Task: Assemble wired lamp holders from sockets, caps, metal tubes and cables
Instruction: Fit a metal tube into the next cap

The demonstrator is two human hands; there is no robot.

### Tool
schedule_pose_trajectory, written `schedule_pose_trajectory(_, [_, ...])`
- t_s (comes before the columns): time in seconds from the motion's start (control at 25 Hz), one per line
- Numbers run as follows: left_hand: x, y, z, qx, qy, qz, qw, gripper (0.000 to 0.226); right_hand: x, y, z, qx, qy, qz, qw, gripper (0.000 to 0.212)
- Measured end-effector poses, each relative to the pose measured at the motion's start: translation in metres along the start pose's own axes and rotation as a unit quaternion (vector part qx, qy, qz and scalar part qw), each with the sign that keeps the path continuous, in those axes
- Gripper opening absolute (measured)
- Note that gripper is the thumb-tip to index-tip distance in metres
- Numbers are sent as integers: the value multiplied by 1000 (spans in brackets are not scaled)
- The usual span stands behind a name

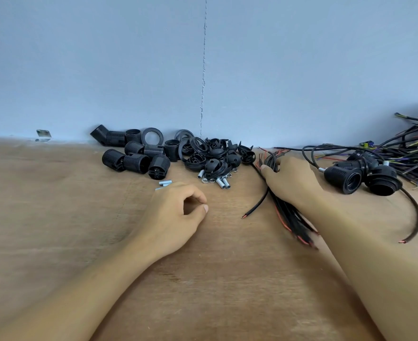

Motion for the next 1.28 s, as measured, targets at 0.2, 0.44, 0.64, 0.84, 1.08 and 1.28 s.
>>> schedule_pose_trajectory(0.2, [1, 0, -2, 10, -10, -1, 1000, 9, -17, 1, -27, -89, 24, 43, 995, 32])
schedule_pose_trajectory(0.44, [1, -1, -2, 12, -19, -1, 1000, 6, -39, 0, -64, 31, 123, 25, 992, 37])
schedule_pose_trajectory(0.64, [0, -1, -2, 13, -16, -4, 1000, 8, -39, -7, -68, -6, 147, -8, 989, 42])
schedule_pose_trajectory(0.84, [0, 0, -2, 17, -15, -9, 1000, 8, -41, -8, -64, 40, 176, -16, 983, 37])
schedule_pose_trajectory(1.08, [-2, 1, -1, 29, -16, -19, 999, 8, -37, -7, -58, 71, 176, -41, 981, 20])
schedule_pose_trajectory(1.28, [-2, 2, 0, 26, -14, -20, 999, 10, -38, 5, -55, 91, 181, -101, 974, 15])
Point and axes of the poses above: each hand's wrist, its own x-axis towards the middle knuckle, its own y-axis out of the back of the hand, z = x × y, the point moved 2 cm from there along x, towards the middle knuckle, and after that the axes turned 15 degrees about -x, right-handed, at the moved point
